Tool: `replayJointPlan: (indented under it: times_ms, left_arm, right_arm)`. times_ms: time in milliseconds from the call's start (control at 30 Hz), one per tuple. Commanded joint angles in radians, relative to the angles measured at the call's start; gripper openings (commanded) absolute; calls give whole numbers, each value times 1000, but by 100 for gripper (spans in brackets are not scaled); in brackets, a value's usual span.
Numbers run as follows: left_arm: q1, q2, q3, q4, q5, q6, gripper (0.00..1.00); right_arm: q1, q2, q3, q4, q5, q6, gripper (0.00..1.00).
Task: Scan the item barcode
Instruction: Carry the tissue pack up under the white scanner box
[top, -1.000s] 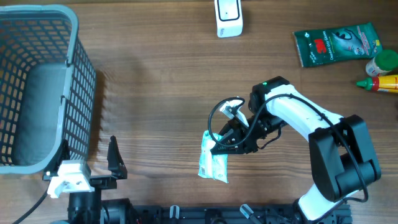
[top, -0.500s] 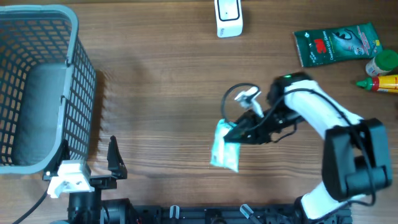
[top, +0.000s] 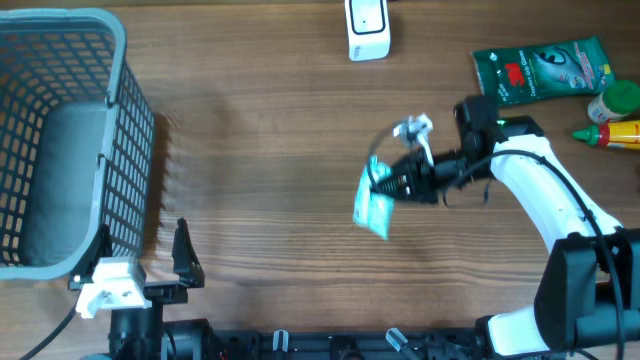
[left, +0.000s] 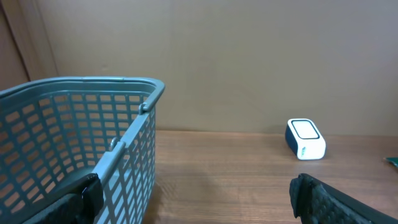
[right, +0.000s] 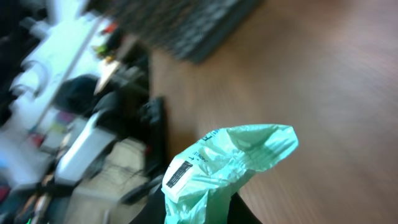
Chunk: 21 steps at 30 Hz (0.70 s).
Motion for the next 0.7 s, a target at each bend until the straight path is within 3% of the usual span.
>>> replayJointPlan:
  times_ms: [0, 200, 500, 667]
  left_arm:
    - [8, -8, -2, 3, -3, -10, 100]
    - [8, -8, -2, 3, -3, -10, 100]
    - [8, -8, -2, 3, -3, -10, 100]
    - [8, -8, -2, 3, -3, -10, 100]
  right_arm:
    - [-3, -7, 14, 221, 283, 1004, 4]
    - [-6, -6, 14, 383, 297, 1896, 4]
    - [-6, 5, 14, 417, 480, 2582, 4]
    - [-13, 54, 14, 565, 593, 2649, 4]
